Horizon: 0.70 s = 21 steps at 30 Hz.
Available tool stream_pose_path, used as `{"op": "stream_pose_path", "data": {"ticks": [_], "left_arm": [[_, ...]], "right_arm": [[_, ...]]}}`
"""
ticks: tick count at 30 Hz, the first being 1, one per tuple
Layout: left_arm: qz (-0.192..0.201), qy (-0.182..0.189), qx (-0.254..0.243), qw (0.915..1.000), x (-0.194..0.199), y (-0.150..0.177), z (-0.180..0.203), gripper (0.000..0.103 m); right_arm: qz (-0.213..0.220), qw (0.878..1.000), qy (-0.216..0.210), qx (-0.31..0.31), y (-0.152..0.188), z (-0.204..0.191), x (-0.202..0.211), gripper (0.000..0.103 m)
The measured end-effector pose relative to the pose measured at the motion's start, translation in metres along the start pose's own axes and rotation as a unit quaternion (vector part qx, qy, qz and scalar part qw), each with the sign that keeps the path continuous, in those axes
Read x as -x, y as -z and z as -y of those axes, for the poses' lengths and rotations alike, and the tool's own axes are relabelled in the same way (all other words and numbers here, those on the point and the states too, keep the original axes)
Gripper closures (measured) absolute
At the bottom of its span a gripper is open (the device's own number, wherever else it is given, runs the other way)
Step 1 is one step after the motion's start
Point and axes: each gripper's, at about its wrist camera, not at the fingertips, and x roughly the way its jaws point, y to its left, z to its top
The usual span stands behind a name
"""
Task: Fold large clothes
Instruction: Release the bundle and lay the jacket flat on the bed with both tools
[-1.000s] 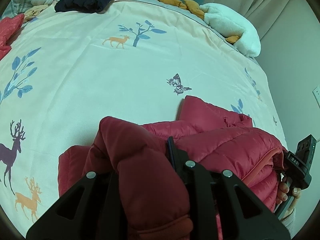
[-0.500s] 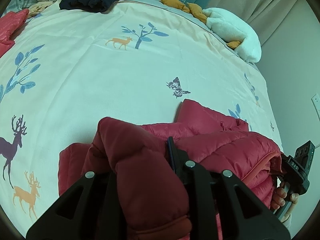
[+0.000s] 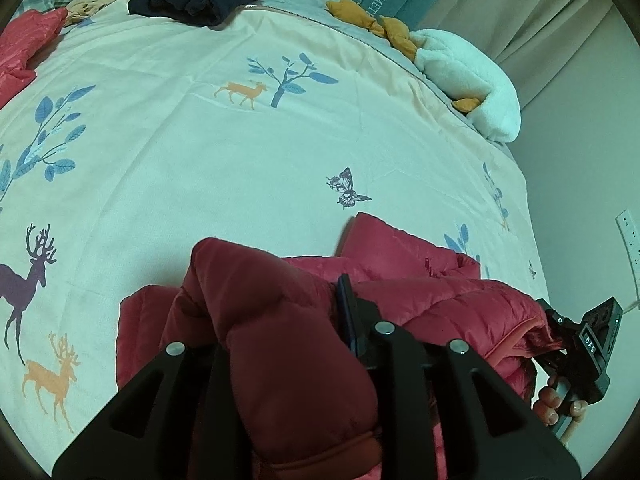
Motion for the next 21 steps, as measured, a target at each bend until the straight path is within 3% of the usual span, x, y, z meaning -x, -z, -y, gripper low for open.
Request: {"op": "stream_pose_path", "data": {"ticks": [2, 4, 6, 21], "left_arm": [[0.005, 0.018, 0.008, 0.9998, 0.006, -0.001, -0.001, 0.066], [0.013, 0.038, 0.015, 0.9991, 0.012, -0.002, -0.001, 0.042], [0.031, 0.031, 0.012, 0.999, 0.019, -0.002, 0.001, 0.034], [0.061, 0.026, 0.015, 0.9977, 0.033, -0.011, 0.001, 0.031]], "right_arm": [[0.002, 1.0, -0.004, -0.004, -0.001, -0.001, 0.002, 0.038], [0.003, 1.0, -0.005, -0.004, -0.002, -0.002, 0.002, 0.037], [0.004, 1.0, -0.005, -0.005, -0.003, -0.003, 0.003, 0.036], [0.043, 0.998, -0.037, -0.033, -0.022, -0.003, 0.026, 0.026]]}}
